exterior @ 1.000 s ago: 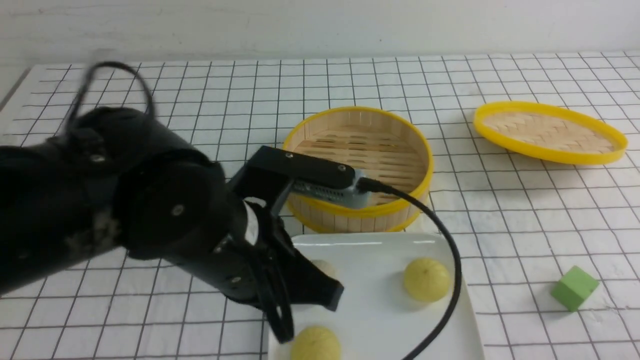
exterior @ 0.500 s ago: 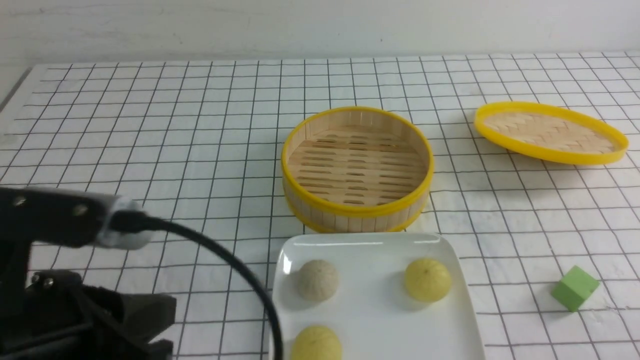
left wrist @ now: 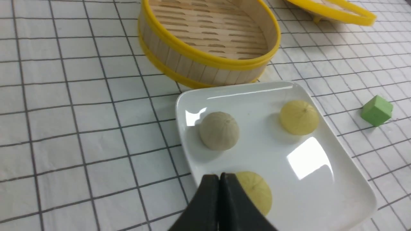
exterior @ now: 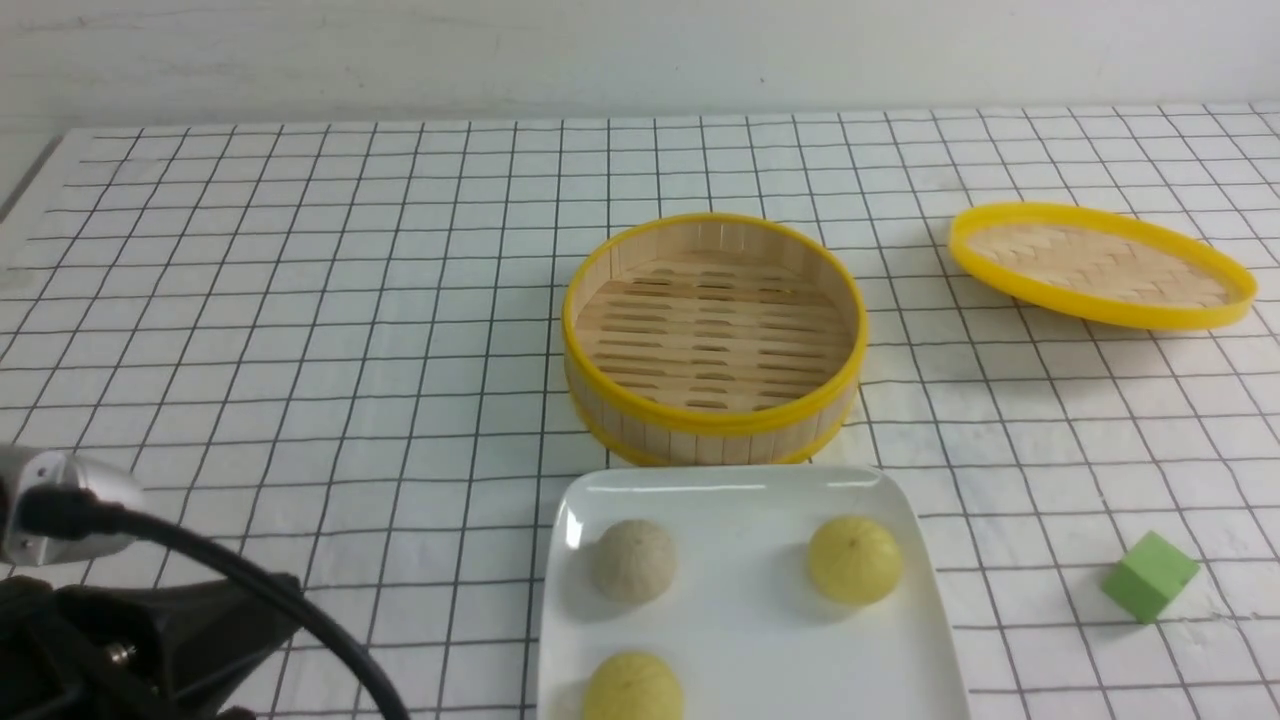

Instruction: Put the steamed buns into the plate on the white-black tablecloth.

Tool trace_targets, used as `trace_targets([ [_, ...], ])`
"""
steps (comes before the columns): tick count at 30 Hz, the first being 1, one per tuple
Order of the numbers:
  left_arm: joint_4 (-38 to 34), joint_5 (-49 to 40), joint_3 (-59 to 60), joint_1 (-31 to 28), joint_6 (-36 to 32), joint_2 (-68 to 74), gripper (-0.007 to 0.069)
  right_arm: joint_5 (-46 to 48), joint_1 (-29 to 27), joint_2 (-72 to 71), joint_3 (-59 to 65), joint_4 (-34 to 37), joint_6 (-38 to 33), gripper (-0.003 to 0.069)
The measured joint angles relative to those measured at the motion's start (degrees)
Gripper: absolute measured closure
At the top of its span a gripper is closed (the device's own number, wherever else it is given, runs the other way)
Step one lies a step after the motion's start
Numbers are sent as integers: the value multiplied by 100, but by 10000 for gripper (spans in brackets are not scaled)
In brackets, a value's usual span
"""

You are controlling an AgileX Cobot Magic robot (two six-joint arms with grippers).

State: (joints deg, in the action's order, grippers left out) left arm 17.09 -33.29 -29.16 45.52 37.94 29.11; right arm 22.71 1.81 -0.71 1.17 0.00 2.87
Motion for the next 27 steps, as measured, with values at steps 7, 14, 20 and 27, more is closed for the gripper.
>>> trace_targets([
  [7,-341,374,549,-1022,-1138,-702,606,0,0,0,0,0,0,630],
  [14,-1180,1042,2208,-3270,-2877,-2395,604,0,0,0,0,0,0,621],
  [20,-1180,1071,2972,-4120,-3055,-2960,601,0,0,0,0,0,0,614],
  [27,-1155,1119,3032,-4233,-3066,-2980,591,3,0,0,0,0,0,603],
])
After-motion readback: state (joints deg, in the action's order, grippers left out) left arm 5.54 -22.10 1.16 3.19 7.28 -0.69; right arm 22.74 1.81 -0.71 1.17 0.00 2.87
